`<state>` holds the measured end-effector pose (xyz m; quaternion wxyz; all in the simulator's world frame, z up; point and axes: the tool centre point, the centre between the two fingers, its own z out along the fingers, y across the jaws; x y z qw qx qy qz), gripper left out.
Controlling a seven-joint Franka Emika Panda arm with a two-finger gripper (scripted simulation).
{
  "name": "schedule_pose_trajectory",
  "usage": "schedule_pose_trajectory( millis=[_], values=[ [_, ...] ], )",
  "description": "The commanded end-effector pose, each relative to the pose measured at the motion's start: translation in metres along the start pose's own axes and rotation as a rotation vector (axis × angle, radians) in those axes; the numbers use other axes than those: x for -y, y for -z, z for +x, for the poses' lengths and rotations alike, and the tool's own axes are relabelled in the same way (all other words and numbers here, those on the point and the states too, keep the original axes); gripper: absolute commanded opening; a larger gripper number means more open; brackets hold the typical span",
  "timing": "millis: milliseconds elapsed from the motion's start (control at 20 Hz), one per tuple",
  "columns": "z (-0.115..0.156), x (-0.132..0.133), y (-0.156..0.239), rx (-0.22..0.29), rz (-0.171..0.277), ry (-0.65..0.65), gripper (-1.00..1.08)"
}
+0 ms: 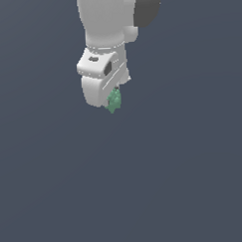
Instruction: Pick up the object and move it to a goal position.
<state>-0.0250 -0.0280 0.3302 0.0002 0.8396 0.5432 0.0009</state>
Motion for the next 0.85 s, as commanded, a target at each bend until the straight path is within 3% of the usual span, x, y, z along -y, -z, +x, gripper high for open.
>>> schedule_pose_trajectory(
  millis=[0, 400, 800],
  values=[
    [0.003, 0.001, 0.023, 0.0, 0.002, -0.001, -1.0],
    [0.011, -0.001, 0.07, 0.001, 0.001, -0.002, -1.0],
    [0.013, -0.002, 0.083, 0.001, 0.001, -0.002, -1.0]
  ],
)
